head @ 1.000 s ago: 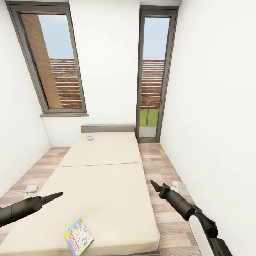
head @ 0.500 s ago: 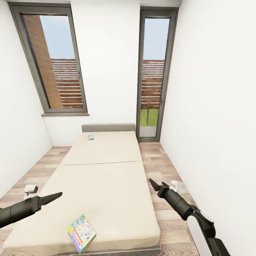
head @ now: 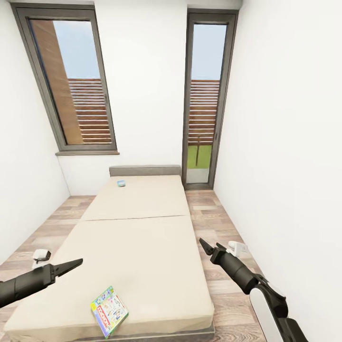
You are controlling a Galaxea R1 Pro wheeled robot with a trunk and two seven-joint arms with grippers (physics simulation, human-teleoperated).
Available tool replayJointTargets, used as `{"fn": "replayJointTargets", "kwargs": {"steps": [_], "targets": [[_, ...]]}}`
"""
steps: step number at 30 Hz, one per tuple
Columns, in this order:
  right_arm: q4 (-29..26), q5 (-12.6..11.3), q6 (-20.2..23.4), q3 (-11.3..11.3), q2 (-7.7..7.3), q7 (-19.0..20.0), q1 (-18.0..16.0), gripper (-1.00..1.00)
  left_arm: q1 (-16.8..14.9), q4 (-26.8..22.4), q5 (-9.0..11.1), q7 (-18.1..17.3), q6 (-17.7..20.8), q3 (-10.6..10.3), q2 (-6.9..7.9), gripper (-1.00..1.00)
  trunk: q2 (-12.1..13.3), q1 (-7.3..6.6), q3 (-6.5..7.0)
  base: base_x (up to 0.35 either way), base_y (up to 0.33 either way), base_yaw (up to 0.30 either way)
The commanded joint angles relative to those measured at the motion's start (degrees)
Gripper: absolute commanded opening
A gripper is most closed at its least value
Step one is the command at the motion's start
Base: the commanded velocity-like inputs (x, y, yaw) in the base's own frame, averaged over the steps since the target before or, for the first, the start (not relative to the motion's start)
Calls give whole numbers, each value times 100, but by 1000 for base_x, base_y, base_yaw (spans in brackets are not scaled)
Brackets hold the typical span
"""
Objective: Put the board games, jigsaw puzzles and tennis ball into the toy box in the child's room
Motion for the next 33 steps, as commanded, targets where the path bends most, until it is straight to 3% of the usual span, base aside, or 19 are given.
{"fn": "replayJointTargets", "kwargs": {"steps": [1,5,6,15,21,27,33], "targets": [[-8,-44,39,-8,2,4,-5,100,-17,33,2,13,40,2,4,100,-14,4,-14,0,0,0],[-24,-44,41,-8,-4,7,-4,100,-55,162,3,142,15,2,14,100,-94,48,-50,0,0,0],[-30,-44,41,-8,-5,12,-2,100,-68,661,3,266,9,3,16,100,-134,70,-68,0,0,0],[-82,-89,132,-40,-12,326,16,100,-147,1241,3,615,-75,10,25,100,-495,267,-229,0,0,0],[-91,-489,351,-92,-28,706,38,100,-163,1735,6,675,-111,12,30,100,-736,399,-337,0,0,0],[-136,-927,459,-152,-136,898,65,100,-176,2291,9,685,-115,19,44,100,-976,531,-445,0,0,0],[-256,-1035,542,-165,-169,937,83,100,-178,2512,11,686,-102,32,52,100,-1217,663,-552,0,0,0]]}}
